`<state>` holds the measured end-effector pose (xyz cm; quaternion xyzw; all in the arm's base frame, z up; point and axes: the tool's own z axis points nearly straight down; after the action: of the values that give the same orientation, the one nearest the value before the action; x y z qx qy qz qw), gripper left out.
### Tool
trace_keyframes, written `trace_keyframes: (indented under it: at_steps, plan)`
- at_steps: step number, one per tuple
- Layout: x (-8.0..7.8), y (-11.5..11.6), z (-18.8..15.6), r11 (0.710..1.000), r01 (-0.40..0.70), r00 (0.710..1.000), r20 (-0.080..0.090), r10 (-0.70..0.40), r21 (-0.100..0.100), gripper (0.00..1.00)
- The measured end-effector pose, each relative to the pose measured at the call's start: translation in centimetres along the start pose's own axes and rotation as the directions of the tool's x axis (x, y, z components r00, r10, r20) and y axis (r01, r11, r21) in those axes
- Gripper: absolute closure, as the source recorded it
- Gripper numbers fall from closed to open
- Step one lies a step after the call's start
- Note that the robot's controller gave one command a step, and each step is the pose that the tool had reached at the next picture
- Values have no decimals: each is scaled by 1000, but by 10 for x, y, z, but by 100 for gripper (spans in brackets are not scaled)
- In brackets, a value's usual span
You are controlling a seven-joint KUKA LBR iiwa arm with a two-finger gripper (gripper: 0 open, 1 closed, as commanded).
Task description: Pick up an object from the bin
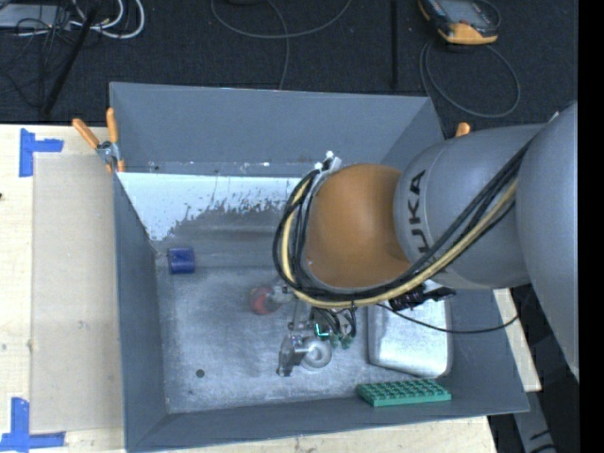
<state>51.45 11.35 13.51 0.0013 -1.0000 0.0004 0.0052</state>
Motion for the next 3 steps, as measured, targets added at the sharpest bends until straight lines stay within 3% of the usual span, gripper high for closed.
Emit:
trace_keyframes:
  at_steps: [1, 2, 3]
  plan:
    - [-102, -125, 55, 963, 269, 963, 11, -269, 4, 0]
    - [-45, -52, 61, 924, 383, 923, 17, -383, 4, 0]
    - [-90, 10, 61, 838, 546, 838, 13, -546, 6, 0]
